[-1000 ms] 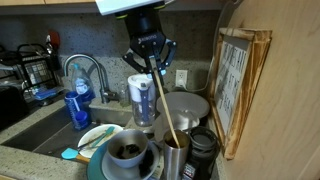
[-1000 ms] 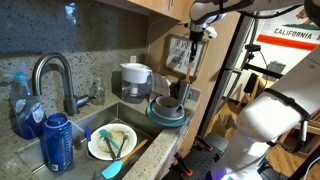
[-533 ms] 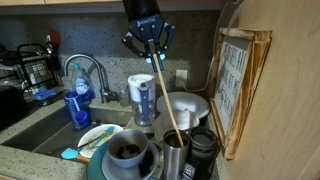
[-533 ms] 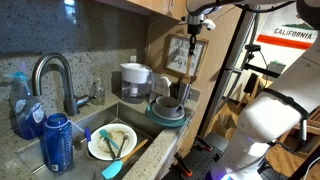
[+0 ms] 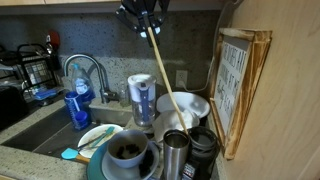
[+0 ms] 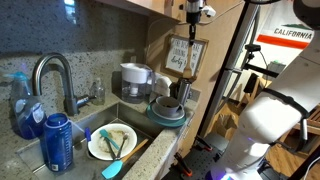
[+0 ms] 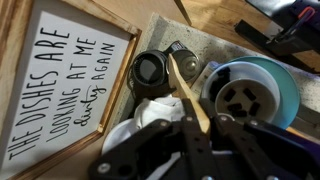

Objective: Remove the wooden spatula from the holder and place it inside the white bowl, stir the contents in the bowl using the spatula, place the spatula back in the holder

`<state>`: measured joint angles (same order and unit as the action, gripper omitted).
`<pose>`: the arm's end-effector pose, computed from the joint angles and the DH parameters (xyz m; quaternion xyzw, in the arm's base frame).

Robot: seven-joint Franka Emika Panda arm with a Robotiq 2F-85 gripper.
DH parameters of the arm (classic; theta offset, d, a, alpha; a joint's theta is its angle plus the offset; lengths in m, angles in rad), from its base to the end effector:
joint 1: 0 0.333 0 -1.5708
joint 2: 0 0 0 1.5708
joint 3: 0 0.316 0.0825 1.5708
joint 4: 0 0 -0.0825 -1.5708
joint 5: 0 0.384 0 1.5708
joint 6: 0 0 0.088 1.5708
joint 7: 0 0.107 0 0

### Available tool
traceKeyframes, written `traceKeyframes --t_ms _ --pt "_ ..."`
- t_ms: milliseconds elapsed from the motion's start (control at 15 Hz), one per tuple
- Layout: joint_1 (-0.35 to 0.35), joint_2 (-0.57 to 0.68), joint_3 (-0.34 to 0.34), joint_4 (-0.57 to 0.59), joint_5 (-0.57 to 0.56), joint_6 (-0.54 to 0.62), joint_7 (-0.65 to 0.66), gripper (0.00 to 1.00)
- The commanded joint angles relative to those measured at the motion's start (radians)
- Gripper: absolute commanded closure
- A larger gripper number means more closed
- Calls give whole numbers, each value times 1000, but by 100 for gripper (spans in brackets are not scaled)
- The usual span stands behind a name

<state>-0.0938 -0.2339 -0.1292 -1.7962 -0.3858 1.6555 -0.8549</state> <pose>0.4665 -0.1521 0.6520 0.9319 0.3136 -0.0519 0.1750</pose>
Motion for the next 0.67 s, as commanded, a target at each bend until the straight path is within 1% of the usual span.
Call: traceKeyframes --t_ms 0,333,600 --pt "16 27 26 112 -30 -107 16 96" --pt "36 38 34 206 13 -203 16 96" --pt "49 40 34 232 56 -240 24 96"
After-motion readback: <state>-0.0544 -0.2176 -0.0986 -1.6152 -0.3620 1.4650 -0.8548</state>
